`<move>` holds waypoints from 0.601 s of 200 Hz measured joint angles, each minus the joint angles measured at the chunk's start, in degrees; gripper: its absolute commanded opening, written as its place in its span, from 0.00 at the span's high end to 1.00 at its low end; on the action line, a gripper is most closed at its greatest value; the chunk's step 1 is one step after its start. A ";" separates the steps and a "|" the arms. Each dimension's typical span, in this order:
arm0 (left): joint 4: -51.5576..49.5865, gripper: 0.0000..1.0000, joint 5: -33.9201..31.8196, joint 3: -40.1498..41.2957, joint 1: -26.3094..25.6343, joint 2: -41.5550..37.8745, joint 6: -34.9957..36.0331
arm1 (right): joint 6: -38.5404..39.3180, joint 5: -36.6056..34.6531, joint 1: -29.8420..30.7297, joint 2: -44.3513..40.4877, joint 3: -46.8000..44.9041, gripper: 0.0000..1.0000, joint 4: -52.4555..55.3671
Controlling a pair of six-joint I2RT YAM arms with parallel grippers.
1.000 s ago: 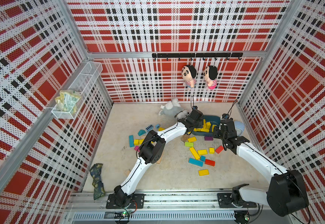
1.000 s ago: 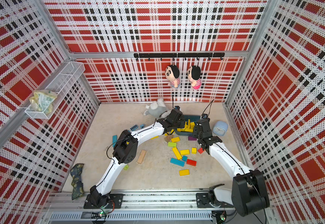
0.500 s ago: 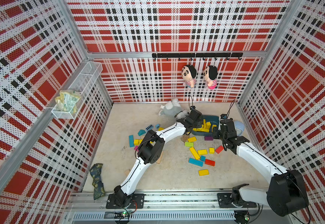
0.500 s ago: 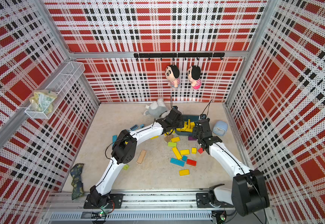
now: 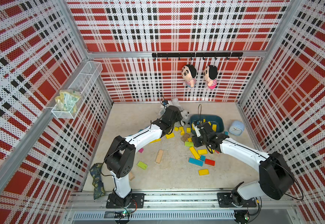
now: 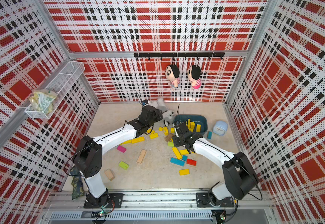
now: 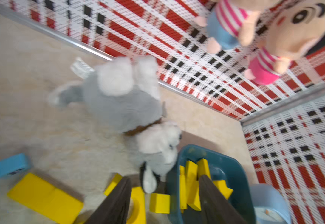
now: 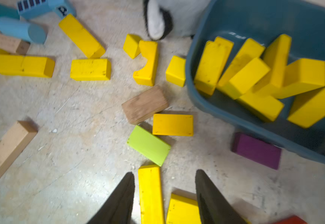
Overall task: Pick out the yellow building blocks
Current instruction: Pick up the building block from the center of the board.
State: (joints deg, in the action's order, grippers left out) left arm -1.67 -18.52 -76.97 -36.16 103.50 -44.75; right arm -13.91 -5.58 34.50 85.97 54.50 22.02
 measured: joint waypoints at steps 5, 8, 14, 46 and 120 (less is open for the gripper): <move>-0.07 0.41 -0.37 1.18 0.44 -0.35 -0.39 | 0.28 0.33 0.50 0.96 0.35 0.45 0.68; -0.07 0.41 -0.44 1.81 0.63 -0.52 -0.61 | 0.42 0.48 0.74 1.51 0.52 0.45 1.09; -0.07 0.41 -0.72 2.93 0.98 -0.85 -1.16 | 0.79 0.83 1.20 2.64 0.94 0.45 2.03; -0.24 0.41 -1.77 6.27 1.66 -2.51 -2.71 | 2.49 2.03 2.10 6.51 1.77 0.45 5.55; -0.07 0.41 -2.97 8.79 2.43 -5.77 -4.70 | 3.63 2.38 2.14 12.24 3.30 0.49 9.09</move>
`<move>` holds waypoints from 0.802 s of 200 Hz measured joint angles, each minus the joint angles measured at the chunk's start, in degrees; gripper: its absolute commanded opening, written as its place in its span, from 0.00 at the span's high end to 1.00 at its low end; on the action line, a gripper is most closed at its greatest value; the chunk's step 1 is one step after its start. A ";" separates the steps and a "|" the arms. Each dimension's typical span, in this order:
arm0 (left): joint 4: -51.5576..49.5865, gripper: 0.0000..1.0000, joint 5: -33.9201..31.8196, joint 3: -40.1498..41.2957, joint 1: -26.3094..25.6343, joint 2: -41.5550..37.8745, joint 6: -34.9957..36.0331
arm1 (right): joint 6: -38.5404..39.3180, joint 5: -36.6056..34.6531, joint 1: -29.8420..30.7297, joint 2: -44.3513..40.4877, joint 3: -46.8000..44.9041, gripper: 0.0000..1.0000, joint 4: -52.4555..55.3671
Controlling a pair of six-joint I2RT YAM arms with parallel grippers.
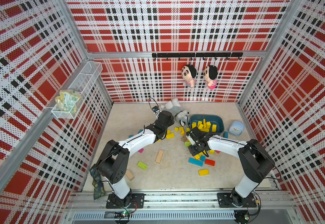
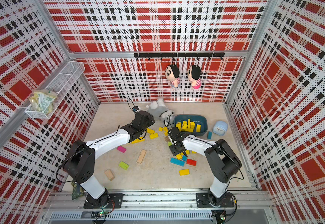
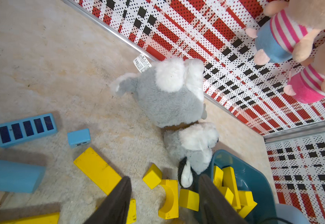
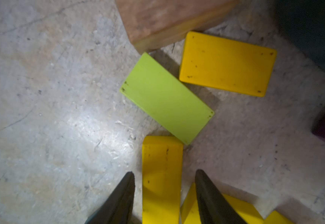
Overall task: Pick out the yellow building blocks
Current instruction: Pick up the building block from the center of the board.
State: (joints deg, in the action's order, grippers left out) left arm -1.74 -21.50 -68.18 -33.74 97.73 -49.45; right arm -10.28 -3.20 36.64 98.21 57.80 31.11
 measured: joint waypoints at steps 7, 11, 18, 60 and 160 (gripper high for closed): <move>-0.02 0.41 0.00 0.02 0.11 0.00 -0.04 | 0.00 0.00 0.00 0.24 0.04 0.50 0.09; 0.00 0.41 0.00 0.02 0.20 0.00 -0.07 | 0.00 0.02 0.00 0.35 0.07 0.51 0.11; 0.00 0.41 -0.02 0.02 0.28 0.00 -0.09 | 0.00 0.00 0.00 0.63 0.15 0.52 0.15; -0.02 0.41 -0.04 0.02 0.66 0.00 -0.22 | -0.04 0.04 0.09 1.77 0.33 0.57 0.09; -0.57 0.41 -0.02 0.00 1.29 0.00 -0.17 | -0.63 -1.03 0.11 -2.19 -2.10 0.70 -2.95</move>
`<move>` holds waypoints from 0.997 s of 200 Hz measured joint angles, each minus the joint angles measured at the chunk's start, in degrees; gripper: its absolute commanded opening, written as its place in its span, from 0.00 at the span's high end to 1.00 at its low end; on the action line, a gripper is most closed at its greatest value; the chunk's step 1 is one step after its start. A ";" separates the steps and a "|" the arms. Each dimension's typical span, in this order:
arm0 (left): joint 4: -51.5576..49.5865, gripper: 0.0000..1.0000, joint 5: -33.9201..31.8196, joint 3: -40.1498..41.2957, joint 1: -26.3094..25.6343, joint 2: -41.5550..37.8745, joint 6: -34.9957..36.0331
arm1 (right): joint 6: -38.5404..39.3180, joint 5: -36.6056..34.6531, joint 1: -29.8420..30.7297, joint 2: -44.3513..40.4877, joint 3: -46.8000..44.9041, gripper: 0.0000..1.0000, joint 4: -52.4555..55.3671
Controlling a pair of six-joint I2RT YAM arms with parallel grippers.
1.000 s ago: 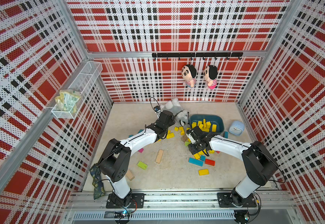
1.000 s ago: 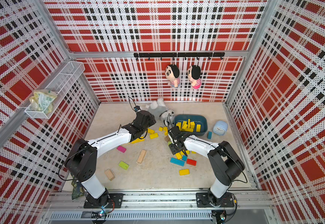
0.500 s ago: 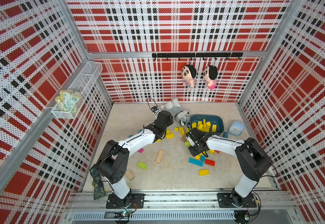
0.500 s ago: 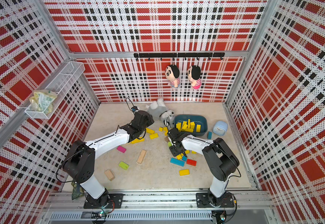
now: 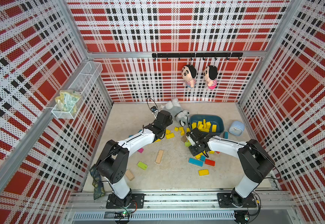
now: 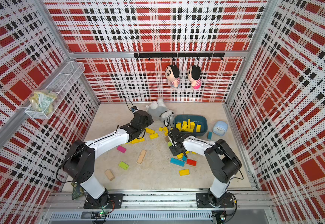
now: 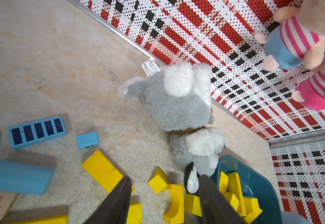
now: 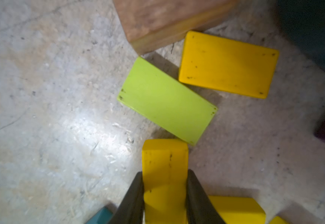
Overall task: Pick out the yellow building blocks
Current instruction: Pick up the building block from the center of the board, then place the building block in the storage box.
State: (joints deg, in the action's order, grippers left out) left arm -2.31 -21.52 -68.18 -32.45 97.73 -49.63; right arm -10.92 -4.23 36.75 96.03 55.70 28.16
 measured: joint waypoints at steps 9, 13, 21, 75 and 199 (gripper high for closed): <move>-0.09 0.41 0.00 0.00 0.09 0.00 0.02 | -0.28 -0.39 0.00 -1.66 -0.52 0.71 -0.70; -0.11 0.41 0.00 0.00 0.13 0.00 0.02 | -0.39 -0.61 0.00 -2.49 -0.63 0.71 -0.96; -0.20 0.41 0.00 0.00 0.22 0.00 0.04 | -0.66 -1.07 0.00 -3.87 -0.66 0.71 -1.51; -0.33 0.41 0.00 0.00 0.61 0.00 0.11 | -2.69 -4.76 -2.19 -8.28 1.62 0.73 -4.42; -2.43 0.37 -2.03 -0.02 0.66 0.02 -0.59 | -10.23 -3.17 -15.23 10.71 23.47 0.73 -9.49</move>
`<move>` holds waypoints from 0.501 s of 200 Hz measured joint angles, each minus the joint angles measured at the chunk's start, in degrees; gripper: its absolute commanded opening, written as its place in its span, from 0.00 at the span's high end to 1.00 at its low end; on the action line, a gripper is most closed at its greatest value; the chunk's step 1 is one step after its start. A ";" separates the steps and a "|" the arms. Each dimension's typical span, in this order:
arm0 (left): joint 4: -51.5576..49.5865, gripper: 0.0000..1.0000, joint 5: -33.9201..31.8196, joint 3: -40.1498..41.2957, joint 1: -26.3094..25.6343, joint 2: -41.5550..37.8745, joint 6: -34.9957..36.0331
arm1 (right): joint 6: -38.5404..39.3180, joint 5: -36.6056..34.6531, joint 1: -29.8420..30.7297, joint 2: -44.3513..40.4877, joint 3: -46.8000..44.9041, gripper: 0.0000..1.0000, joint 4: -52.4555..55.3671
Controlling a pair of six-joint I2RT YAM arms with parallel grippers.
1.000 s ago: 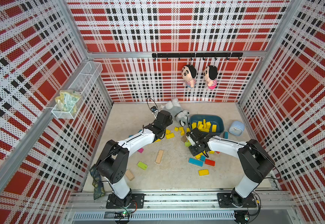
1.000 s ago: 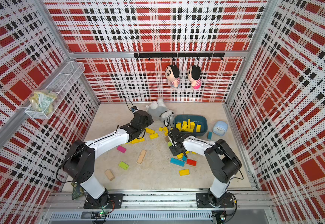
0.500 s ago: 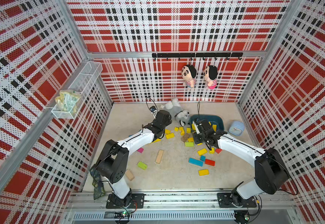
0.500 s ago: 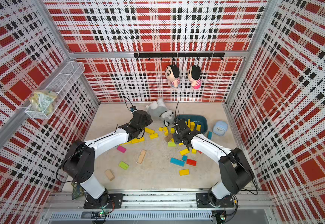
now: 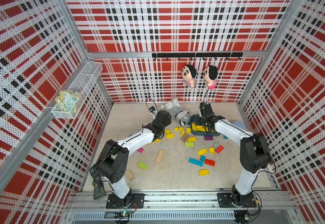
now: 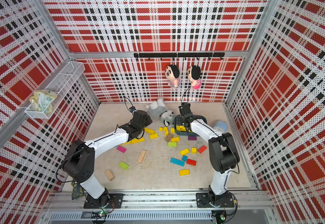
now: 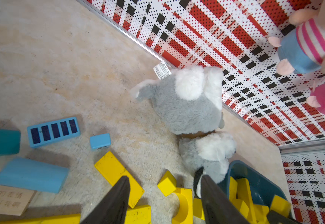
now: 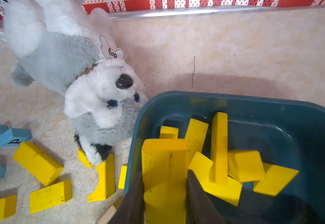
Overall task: Pick out the yellow building blocks
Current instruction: Place the building block in the storage box.
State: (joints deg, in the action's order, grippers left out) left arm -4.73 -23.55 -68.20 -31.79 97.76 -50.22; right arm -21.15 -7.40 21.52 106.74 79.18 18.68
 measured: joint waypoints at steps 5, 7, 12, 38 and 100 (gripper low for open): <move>-0.35 0.37 -0.22 0.00 0.00 0.00 -0.15 | -0.07 0.15 0.00 0.98 0.59 0.72 0.07; -0.52 0.37 -0.39 0.00 0.00 0.00 -0.15 | -0.09 0.20 -0.02 1.38 0.85 0.72 0.09; -0.94 0.37 -0.70 0.00 0.00 0.00 -0.31 | -0.17 0.37 -0.04 2.43 1.53 0.72 0.20; -2.58 0.36 -2.01 0.00 0.00 0.00 -0.72 | -0.85 1.46 -0.17 6.23 4.17 0.70 0.68; -4.61 0.35 -3.74 0.02 0.00 0.00 -2.27 | -2.14 2.84 -0.33 7.87 4.57 0.53 0.92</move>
State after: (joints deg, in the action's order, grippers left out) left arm -9.34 -27.29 -68.18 -31.79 97.76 -52.49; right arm -23.29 -4.56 21.19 114.61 83.74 19.59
